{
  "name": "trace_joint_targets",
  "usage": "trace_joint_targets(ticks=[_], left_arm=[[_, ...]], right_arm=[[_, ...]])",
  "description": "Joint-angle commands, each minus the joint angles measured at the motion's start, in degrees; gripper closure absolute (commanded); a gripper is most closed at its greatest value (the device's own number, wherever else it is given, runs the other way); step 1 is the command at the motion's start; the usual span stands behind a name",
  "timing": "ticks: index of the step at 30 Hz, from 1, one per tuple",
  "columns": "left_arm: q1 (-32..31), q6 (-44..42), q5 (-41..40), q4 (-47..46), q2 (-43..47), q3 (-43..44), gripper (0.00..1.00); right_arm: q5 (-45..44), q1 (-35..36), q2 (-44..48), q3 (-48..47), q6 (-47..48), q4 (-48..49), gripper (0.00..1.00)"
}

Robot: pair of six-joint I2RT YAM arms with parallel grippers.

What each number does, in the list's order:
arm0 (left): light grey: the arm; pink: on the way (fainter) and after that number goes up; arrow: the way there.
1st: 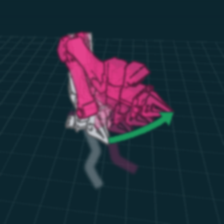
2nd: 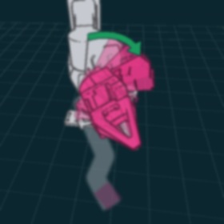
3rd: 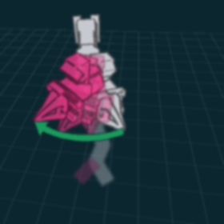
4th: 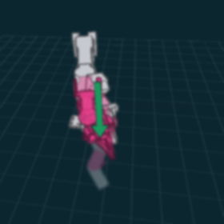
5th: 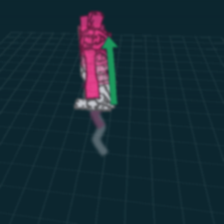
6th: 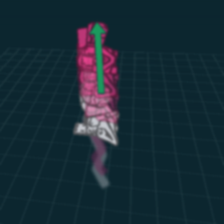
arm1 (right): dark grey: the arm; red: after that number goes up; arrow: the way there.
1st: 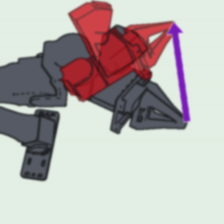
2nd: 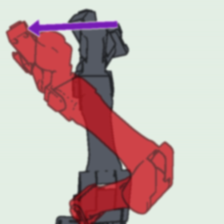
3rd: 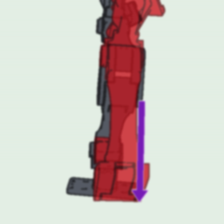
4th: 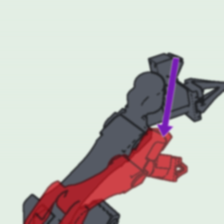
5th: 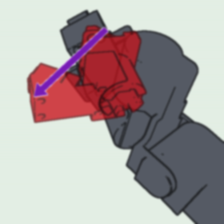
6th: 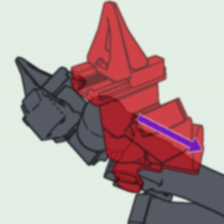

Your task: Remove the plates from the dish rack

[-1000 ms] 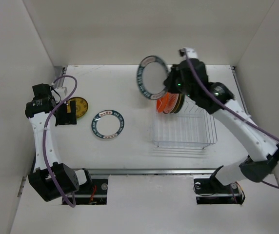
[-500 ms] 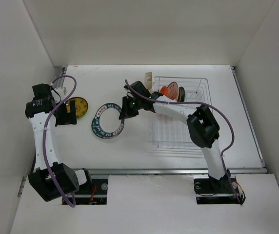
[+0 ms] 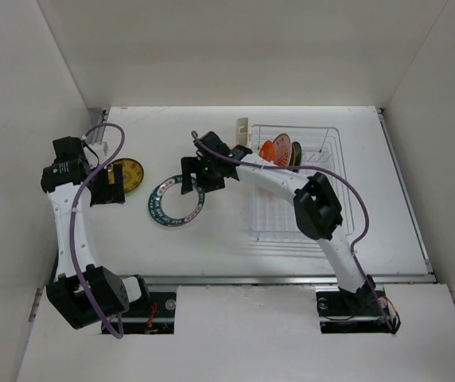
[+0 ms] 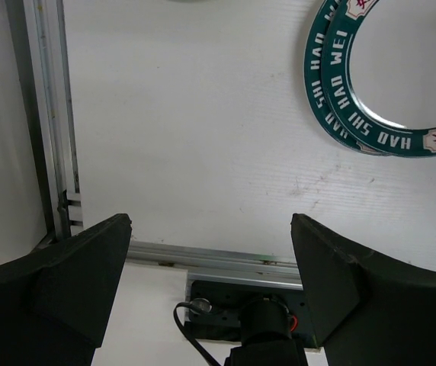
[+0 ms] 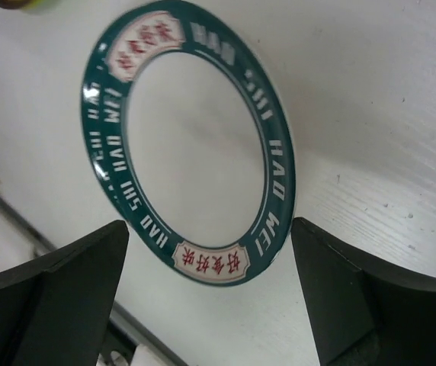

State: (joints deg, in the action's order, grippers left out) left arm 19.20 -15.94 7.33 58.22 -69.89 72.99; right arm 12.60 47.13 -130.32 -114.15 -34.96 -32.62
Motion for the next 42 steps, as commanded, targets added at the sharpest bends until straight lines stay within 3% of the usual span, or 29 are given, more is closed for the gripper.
trace_joint_targets(ticks=[1, 10, 14, 15, 17, 23, 25, 26, 27, 29, 30, 33, 42], left_arm=[[-0.13, 0.04, 0.67, 0.76, 0.45, 0.84, 0.16], [-0.13, 0.04, 0.67, 1.29, 0.98, 0.84, 0.16], [-0.13, -0.49, 0.67, 1.29, 1.5, 0.84, 0.16], [-0.13, -0.49, 0.67, 1.29, 1.51, 0.84, 0.16], [-0.13, -0.49, 0.67, 1.29, 1.51, 0.84, 0.16], [-0.13, -0.49, 0.67, 1.29, 1.51, 0.84, 0.16], [-0.13, -0.49, 0.67, 1.29, 2.03, 0.84, 0.16], [-0.13, -0.49, 0.67, 1.29, 2.04, 0.84, 0.16], [-0.13, -0.49, 1.19, 1.29, 2.04, 0.84, 0.16], [-0.13, -0.49, 1.19, 1.29, 2.04, 0.84, 0.16], [-0.13, -0.49, 1.19, 1.29, 2.04, 0.84, 0.16], [-0.13, -0.49, 1.19, 1.81, 2.04, 0.84, 0.16], [-0.13, -1.02, 0.67, 1.81, 2.04, 0.84, 0.16]], right_arm=[[-6.98, 2.61, -2.3, -5.73, 3.22, -9.83, 0.07], [-15.48, 4.46, -0.91, -7.59, 3.76, -14.31, 0.06], [-20.59, 4.46, 10.76, -0.85, 3.76, -12.12, 0.04], [-22.43, 4.46, 17.23, 0.75, 3.76, -10.64, 0.01], [-29.51, 4.46, 23.33, 4.7, 3.76, -10.62, 0.0], [-41.59, -4.67, 38.64, 13.41, -0.19, -16.33, 0.0], [-43.62, -10.03, 41.45, 18.16, -0.2, -17.04, 0.11], [-43.63, -11.7, 42.07, 19.56, -0.81, -17.04, 0.33], [-44.23, -14.59, 42.08, 20.71, -0.81, -17.04, 0.46], [-44.24, -16.8, 42.69, 23.17, -0.81, -16.43, 0.65], [-43.55, -17.77, 42.0, 23.7, 0.15, -15.81, 0.67], [-41.44, -20.67, 39.1, 24.41, 0.77, -14.14, 0.48], [-41.34, -24.28, 34.35, 25.55, 0.07, -11.15, 0.55]])
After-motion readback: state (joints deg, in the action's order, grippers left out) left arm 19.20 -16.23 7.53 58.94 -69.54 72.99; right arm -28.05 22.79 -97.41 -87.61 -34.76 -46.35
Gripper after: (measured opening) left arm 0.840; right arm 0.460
